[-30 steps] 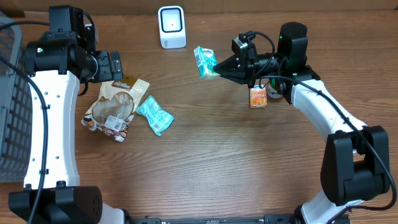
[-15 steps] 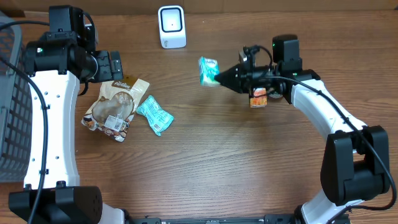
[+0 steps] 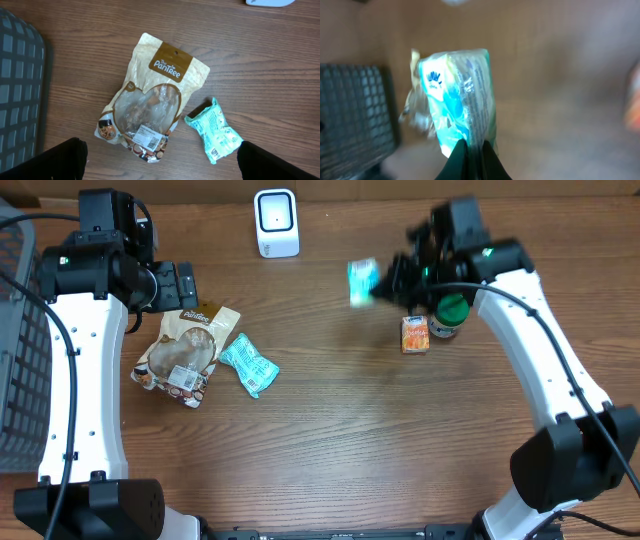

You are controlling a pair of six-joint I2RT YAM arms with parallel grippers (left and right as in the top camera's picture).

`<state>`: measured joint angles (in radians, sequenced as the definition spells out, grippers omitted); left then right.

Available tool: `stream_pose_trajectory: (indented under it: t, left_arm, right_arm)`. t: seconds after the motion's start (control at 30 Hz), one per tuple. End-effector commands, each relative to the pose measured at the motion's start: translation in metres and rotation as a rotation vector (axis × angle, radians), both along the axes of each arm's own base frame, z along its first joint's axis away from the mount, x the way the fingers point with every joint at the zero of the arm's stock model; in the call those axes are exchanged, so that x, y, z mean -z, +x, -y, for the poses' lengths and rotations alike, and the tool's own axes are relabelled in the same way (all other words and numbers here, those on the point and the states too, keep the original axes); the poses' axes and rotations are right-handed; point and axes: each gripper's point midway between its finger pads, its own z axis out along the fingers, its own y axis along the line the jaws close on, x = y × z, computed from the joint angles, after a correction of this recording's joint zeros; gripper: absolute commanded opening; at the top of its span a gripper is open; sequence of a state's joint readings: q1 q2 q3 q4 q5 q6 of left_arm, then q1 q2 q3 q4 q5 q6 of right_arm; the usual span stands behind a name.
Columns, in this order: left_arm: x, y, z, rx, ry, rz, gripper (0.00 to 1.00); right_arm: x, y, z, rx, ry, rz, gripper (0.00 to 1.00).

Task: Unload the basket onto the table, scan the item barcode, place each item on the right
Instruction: 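Lift the green tissue pack and carry it toward the scanner, then hold the green tissue pack in front of the scanner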

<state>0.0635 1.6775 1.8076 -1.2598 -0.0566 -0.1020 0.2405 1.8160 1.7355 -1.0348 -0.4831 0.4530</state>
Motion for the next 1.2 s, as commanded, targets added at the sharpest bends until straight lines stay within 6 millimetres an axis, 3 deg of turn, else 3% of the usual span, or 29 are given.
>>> stream_pose_trajectory:
  t: [0.0, 0.1, 0.17, 0.33, 0.53, 0.7, 0.77, 0.9, 1.17]
  left_arm:
    - [-0.009, 0.0, 0.0, -0.008, -0.007, 0.027, 0.99]
    - [-0.009, 0.0, 0.0, -0.008, -0.007, 0.027, 1.0]
    - [-0.009, 0.0, 0.0, -0.008, -0.007, 0.027, 1.0]
    - [-0.009, 0.0, 0.0, -0.008, -0.007, 0.027, 1.0]
    - [-0.009, 0.0, 0.0, -0.008, -0.007, 0.027, 1.0]
    - [-0.009, 0.0, 0.0, -0.008, -0.007, 0.027, 0.99]
    - [-0.009, 0.0, 0.0, -0.008, -0.007, 0.027, 0.99]
    - [-0.009, 0.0, 0.0, -0.008, -0.007, 0.027, 1.0]
    - [-0.009, 0.0, 0.0, -0.008, -0.007, 0.027, 1.0]
  right_arm:
    - [-0.062, 0.037, 0.013, 0.041, -0.255, 0.307, 0.04]
    - [-0.097, 0.057, 0.008, 0.075, -0.374, 0.493, 0.04]
    - [-0.11, 0.07, -0.003, 0.044, -0.457, 0.625, 0.04]
    - [-0.109, 0.107, -0.032, -0.04, -0.717, 0.852, 0.04]
    - [-0.071, 0.159, -0.074, -0.22, -0.972, 1.057, 0.04]
    - [-0.029, 0.186, -0.11, -0.4, -1.128, 1.199, 0.04]
    - [-0.014, 0.192, -0.121, -0.451, -1.169, 1.233, 0.04]
    - [0.04, 0.19, -0.15, -0.66, -1.175, 1.256, 0.04]
    - [0.072, 0.192, -0.158, -0.681, -1.17, 1.238, 0.04]
